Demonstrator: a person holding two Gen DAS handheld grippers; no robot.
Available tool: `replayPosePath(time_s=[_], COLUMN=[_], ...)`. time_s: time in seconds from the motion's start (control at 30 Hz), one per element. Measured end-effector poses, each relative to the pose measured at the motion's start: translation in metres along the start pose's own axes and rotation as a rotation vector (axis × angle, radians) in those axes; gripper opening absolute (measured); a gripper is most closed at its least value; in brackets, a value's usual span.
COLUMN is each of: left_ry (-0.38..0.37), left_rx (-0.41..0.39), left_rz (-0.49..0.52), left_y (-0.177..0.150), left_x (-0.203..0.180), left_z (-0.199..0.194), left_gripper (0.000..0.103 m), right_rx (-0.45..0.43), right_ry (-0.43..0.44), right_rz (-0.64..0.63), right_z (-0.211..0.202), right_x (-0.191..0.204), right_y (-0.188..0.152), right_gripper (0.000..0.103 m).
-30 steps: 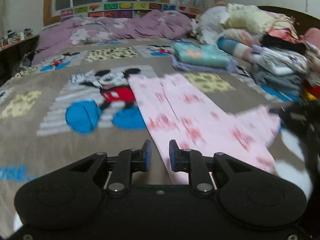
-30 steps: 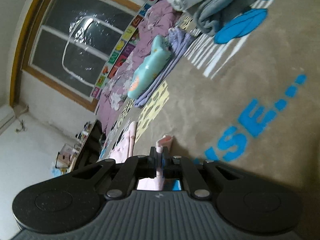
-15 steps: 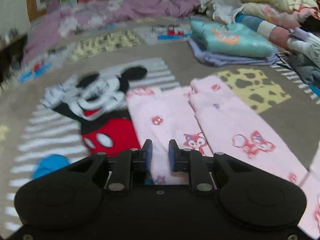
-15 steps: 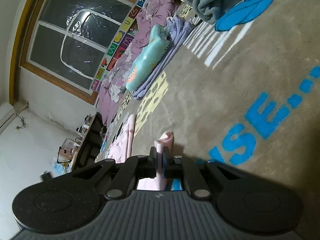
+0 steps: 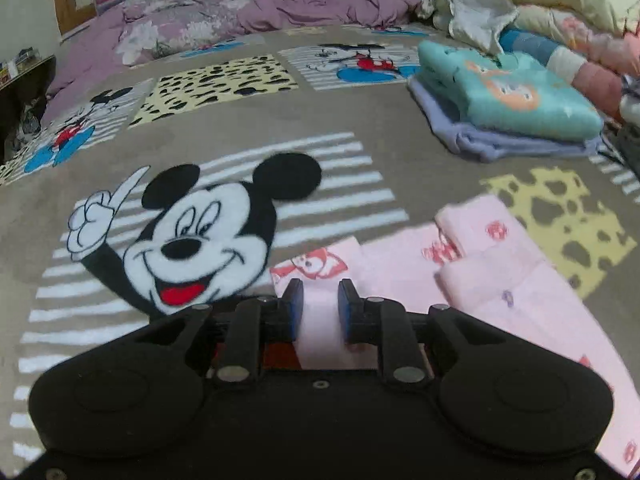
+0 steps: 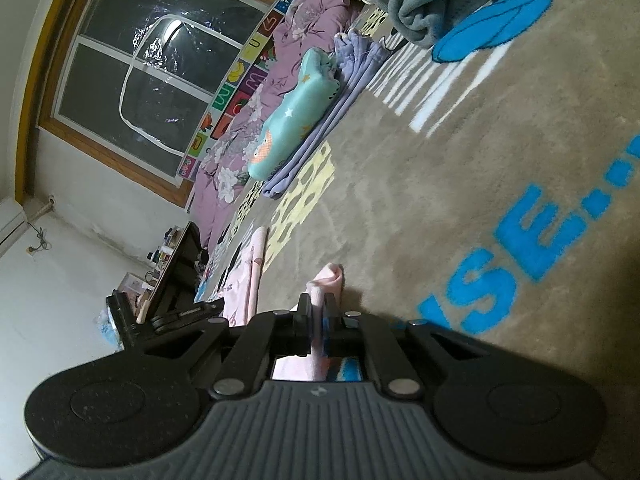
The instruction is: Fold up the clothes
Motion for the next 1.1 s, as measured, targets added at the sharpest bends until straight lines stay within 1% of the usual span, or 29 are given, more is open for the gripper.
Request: replayPosePath(time_s=[0.03,0.13,0.2,0.27,0.33,0.37,0.43,0.47,0.53,0.57,0.6,0.63,0.67,0.7,0.8,0.87,0.9,0.97,1.03,1.1], left_ry=[-0.002,-0.014,-0.023,-0.048,-0.086,-0.095,-0.096,-0.083,-0.089,-0.093,-0.107,-0.106,-0.091,-0.093,-0.129,-0.186,-0.214,-0.322,-0.383,-0.413], left_rx=[0.0,-0.068,-0.098,-0.106,-0.104,-0.094,-0.044,-0.071,-0.116,-0.139,-0.156,-0.168,-0.189,-0.198,-0.223,-0.236,-0.247,-0.278,-0.316,-0.317], left_rz=[-0.013,0.005,0.031,0.048,0.067,0.074,0.101,0.106,0.046,0.015,-0.02,-0.051,-0.074,-0.08,-0.041,0.028,0.053,0.094,0.137,0.179], left_y=[0.002,-0.007,-0.023,-0.046,-0.069,-0.079,-0.095,-0.101,-0.103,-0.104,-0.106,-0.111,-0.12,-0.127,-0.158,-0.175,-0.181,-0.189,-0.196,-0.204], left_x=[0.002,0.007,0.007,0.003,-0.006,-0.011,-0.022,-0.024,-0.016,-0.011,-0.006,0.0,0.004,0.007,0.007,0.004,0.004,0.005,0.002,-0.005], left_z=[-0.002,-0.037,-0.065,-0.093,-0.111,-0.112,-0.103,-0.105,-0.123,-0.132,-0.143,-0.155,-0.168,-0.177,-0.203,-0.216,-0.221,-0.233,-0.241,-0.244], left_gripper=[0.018,0.018,0.018,0.018,0.018,0.018,0.019,0.019,0.02,0.022,0.035,0.048,0.048,0.048,0.048,0.048,0.048,0.049,0.058,0.059], right_rx=[0.0,-0.001,-0.001,-0.001,-0.003,-0.004,-0.007,-0.013,-0.024,-0.03,-0.035,-0.04,-0.041,-0.042,-0.048,-0.044,-0.043,-0.033,-0.033,-0.045], right_ry=[-0.001,-0.001,-0.002,-0.002,-0.002,-0.002,0.003,0.012,0.03,0.04,0.049,0.057,0.062,0.067,0.077,0.081,0.08,0.063,0.038,0.018], right_rz=[-0.001,-0.001,-0.003,-0.004,-0.009,-0.012,-0.018,-0.018,-0.018,-0.018,-0.021,-0.024,-0.029,-0.032,-0.021,0.013,0.027,0.031,0.028,0.038], right_z=[0.0,0.0,0.0,0.0,-0.001,-0.001,-0.002,-0.003,-0.006,-0.008,-0.009,-0.01,-0.011,-0.012,-0.014,-0.014,-0.014,-0.012,-0.012,-0.014], right_x=[0.0,0.0,0.0,0.001,0.001,0.001,0.001,0.001,0.001,0.0,0.001,0.001,0.002,0.002,0.002,-0.002,-0.003,-0.002,0.002,0.008], right_y=[0.0,0.0,0.0,0.0,0.0,0.0,-0.001,-0.001,-0.001,-0.001,-0.001,-0.001,-0.001,-0.001,-0.001,0.001,0.002,0.002,0.001,0.0], right_gripper=[0.005,0.005,0.005,0.005,0.005,0.005,0.005,0.005,0.006,0.007,0.009,0.01,0.011,0.011,0.011,0.01,0.008,0.007,0.007,0.007])
Point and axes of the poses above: each gripper's, at about its wrist camera, not at the fingertips, and z roughly the way its jaws point, x to its left, y to its top, the point moved 1 cm from there along z, roughly the way its jaws point, and after that the axes turned 11 degrees about y, right-handed, at the moved point
